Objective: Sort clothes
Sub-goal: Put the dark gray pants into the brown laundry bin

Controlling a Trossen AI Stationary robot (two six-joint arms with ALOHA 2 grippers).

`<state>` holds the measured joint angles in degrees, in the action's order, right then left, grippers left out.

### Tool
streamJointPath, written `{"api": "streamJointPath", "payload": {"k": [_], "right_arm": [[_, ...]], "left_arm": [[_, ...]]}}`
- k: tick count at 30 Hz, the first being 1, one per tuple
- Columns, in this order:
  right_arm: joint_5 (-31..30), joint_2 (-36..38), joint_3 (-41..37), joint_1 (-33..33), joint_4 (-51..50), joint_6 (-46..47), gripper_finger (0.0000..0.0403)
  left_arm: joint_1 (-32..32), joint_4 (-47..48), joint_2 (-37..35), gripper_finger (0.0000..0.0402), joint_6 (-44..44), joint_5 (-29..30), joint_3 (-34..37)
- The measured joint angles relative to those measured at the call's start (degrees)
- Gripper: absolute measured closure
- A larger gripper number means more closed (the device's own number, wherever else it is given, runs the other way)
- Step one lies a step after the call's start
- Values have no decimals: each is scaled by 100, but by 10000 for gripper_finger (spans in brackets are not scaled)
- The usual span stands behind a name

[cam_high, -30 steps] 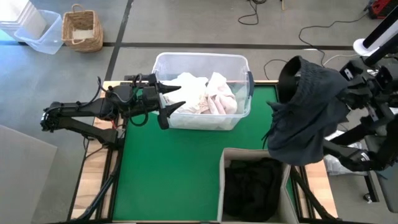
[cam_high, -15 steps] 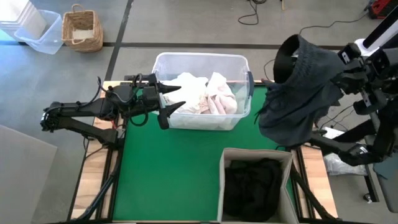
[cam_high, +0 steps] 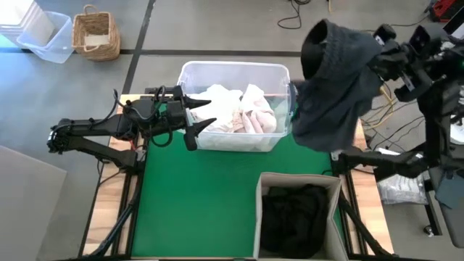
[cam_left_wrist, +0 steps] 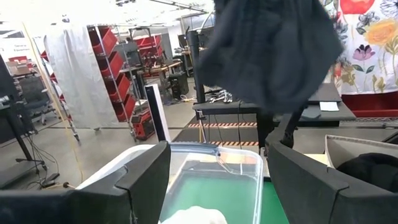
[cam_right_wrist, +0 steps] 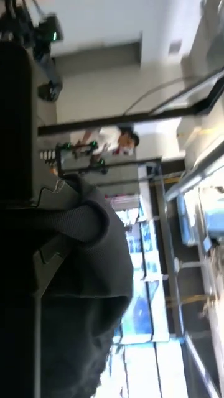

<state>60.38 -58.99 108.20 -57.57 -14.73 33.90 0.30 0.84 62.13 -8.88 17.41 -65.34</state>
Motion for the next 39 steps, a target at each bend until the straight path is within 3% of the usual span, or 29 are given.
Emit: {"api": "streamJointPath", "payload": {"k": [4,26,39], "right_arm": [[-138,-157,0,499,442,209,390],[-1264,-842,36,3414,473,-600,390],[-1420,-1239,535,4516,200,-988,390]], "left_arm": [[0,-44,0,157,-47,0,0],[0,-83,2,157,-66,0,0],[0,-81,4,157,-46,0,0]]}}
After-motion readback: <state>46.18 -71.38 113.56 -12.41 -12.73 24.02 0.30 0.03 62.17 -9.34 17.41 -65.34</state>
